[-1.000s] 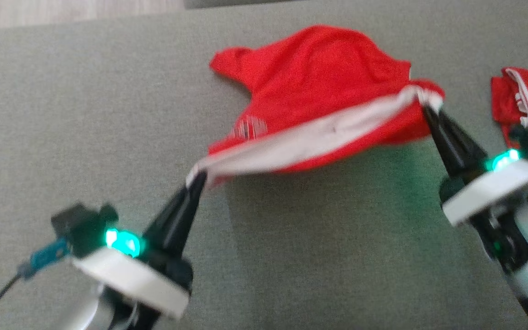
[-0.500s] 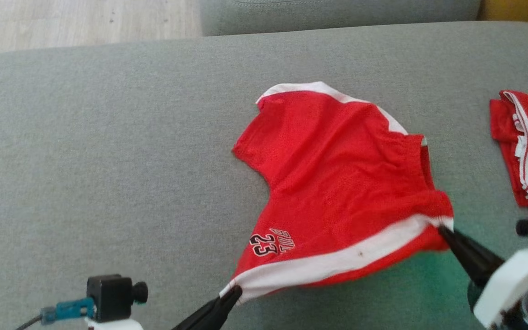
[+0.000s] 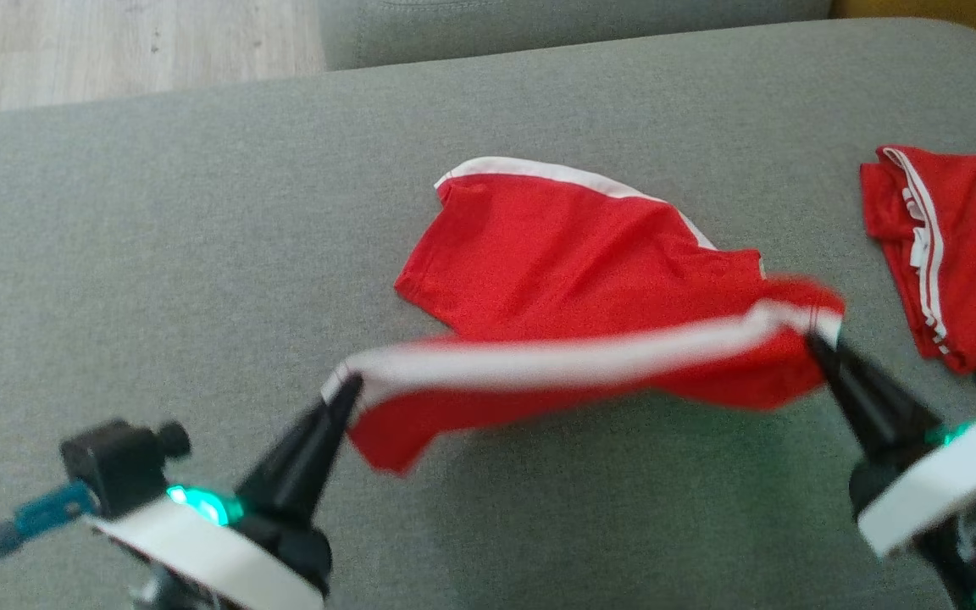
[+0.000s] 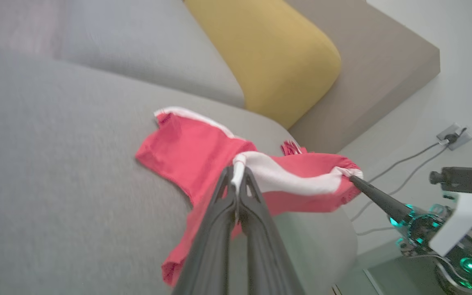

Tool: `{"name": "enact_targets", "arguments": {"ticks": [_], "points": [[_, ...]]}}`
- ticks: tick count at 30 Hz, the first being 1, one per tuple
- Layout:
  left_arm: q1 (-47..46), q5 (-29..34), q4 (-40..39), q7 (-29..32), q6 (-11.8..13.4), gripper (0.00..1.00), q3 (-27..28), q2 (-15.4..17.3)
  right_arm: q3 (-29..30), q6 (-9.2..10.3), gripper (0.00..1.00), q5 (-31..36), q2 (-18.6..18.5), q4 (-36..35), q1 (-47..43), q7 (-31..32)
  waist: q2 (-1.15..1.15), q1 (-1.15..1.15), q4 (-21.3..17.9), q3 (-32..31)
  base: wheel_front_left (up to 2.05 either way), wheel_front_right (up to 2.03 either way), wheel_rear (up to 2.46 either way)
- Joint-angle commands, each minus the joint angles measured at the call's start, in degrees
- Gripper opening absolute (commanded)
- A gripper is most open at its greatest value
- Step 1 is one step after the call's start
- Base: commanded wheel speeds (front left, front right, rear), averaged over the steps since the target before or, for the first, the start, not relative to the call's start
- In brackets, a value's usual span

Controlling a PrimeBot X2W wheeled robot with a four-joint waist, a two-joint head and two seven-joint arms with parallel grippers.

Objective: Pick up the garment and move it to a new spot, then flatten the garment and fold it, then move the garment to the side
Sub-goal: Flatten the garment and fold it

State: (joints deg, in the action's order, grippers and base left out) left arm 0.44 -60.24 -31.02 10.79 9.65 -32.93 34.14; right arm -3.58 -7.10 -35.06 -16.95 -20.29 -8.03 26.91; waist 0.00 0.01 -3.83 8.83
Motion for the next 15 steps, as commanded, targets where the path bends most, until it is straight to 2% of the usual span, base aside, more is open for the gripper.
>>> {"name": "enact_targets", "arguments": {"ticks": [1,7,15], "points": [[-4.62,2.09,-0.63,-2.02,-0.50,0.00,3.58,0.39,-1.23,-0.39,0.00,1.23,-1.90,-2.20,4.87,-2.55,0.00,-0.01,0.09,-0.42,0.00,0.00,0.00],[-11.35,5.45,-1.34,-5.17,-0.72,0.00,7.53,-0.09,-3.09,-0.39,0.00,1.15,-4.68,-3.95,11.68,-8.43,0.00,-0.01,0.78,-1.97,0.00,0.00,0.00],[-20.81,4.97,-8.58,-1.23,-0.28,0.00,12.43,3.05,-0.88,-0.39,0.00,2.06,-8.59,-10.77,17.78,-6.32,0.00,-0.01,1.54,0.03,0.00,0.00,0.00]]}}
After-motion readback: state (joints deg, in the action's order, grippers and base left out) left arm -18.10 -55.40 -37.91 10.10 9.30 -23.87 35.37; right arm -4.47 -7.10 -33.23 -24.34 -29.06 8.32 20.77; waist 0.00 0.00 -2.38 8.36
